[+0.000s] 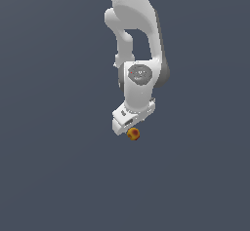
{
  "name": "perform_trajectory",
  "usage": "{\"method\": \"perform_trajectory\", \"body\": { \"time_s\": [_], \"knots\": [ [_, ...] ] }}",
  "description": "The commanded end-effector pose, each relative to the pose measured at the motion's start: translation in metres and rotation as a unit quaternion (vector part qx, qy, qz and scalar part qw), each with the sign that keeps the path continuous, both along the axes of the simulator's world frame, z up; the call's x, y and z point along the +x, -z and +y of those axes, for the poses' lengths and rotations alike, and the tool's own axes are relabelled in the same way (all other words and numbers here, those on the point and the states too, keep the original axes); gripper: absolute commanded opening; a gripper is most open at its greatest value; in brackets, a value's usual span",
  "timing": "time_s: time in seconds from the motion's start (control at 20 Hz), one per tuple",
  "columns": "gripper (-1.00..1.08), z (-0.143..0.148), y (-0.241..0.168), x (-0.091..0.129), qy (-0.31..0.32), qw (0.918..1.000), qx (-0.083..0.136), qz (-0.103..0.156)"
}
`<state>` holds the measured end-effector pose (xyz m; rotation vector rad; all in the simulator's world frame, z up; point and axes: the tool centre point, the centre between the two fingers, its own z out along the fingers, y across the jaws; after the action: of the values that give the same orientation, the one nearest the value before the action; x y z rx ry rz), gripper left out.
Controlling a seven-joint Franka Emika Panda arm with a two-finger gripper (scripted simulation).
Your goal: Pick up the object and move it to a goal position.
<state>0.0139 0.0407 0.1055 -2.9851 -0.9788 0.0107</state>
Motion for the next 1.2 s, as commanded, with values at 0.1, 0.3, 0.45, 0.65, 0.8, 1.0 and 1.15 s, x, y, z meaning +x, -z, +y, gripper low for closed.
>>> {"method": "perform_trajectory", "body": {
  "time_s": [0.1, 0.3, 0.45, 0.65, 0.8, 1.0, 1.15],
  "knots": [
    [1.0, 0.001, 0.011, 0.003, -0.043, 0.9991, 0.001, -0.002],
    [1.0, 0.002, 0.017, 0.005, -0.067, 0.9977, 0.001, -0.003],
    [1.0, 0.002, 0.02, 0.006, -0.077, 0.997, 0.001, -0.003],
    [1.0, 0.002, 0.021, 0.006, -0.078, 0.997, 0.001, -0.003],
    [1.0, 0.002, 0.024, 0.005, -0.078, 0.997, 0.001, -0.003],
    [1.0, 0.002, 0.039, 0.005, -0.079, 0.9969, 0.001, -0.003],
    [1.0, 0.002, 0.056, 0.004, -0.08, 0.9968, 0.001, -0.003]
  ]
}}
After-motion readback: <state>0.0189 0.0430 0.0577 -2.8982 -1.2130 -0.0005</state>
